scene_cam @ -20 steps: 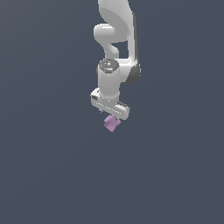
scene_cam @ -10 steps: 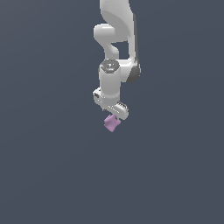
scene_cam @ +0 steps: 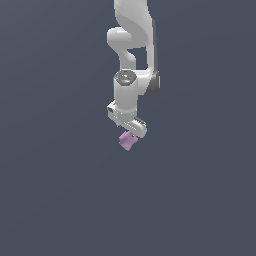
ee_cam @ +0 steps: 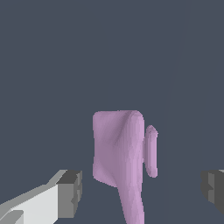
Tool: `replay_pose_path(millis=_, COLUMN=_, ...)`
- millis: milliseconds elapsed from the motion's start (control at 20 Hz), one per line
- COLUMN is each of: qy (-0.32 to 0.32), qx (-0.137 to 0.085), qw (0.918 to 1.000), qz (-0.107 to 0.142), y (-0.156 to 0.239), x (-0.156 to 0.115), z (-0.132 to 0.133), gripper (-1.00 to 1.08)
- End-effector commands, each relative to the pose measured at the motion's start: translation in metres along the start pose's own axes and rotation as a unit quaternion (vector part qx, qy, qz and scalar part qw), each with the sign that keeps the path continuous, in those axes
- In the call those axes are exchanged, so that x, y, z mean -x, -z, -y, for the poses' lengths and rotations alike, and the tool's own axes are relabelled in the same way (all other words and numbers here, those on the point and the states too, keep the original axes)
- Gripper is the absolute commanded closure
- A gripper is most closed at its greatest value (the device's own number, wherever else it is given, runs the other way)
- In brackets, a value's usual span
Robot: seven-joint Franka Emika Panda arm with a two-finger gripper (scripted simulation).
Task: Pick up the object and move it to a goal position.
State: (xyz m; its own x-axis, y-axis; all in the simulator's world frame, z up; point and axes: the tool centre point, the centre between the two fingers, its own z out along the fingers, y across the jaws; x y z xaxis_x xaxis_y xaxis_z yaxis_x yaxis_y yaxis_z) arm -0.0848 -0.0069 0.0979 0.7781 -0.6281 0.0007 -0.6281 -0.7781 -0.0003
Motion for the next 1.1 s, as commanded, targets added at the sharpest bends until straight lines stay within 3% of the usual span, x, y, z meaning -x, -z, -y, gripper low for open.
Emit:
replay_pose_path(millis=0, qy=0.000, qx=0.000, qw=1.0000, qz=0.000, y=-0.009, x=0.001, z=0.000, gripper=-0.92)
replay_pose_path(millis=550, qy=-0.002, qx=0.000, qw=1.0000, qz=0.000, y=-0.043, x=0.001, z=0.000, gripper=-0.92)
replay_pose_path(millis=600, qy=-0.002, qx=0.000, qw=1.0000, qz=0.000, y=-0.043, x=0.001, z=0.000, gripper=1.08)
replay_pose_path(millis=1050, qy=-0.002, qx=0.000, qw=1.0000, qz=0.000, y=-0.043, x=0.001, z=0.000, gripper=1.08)
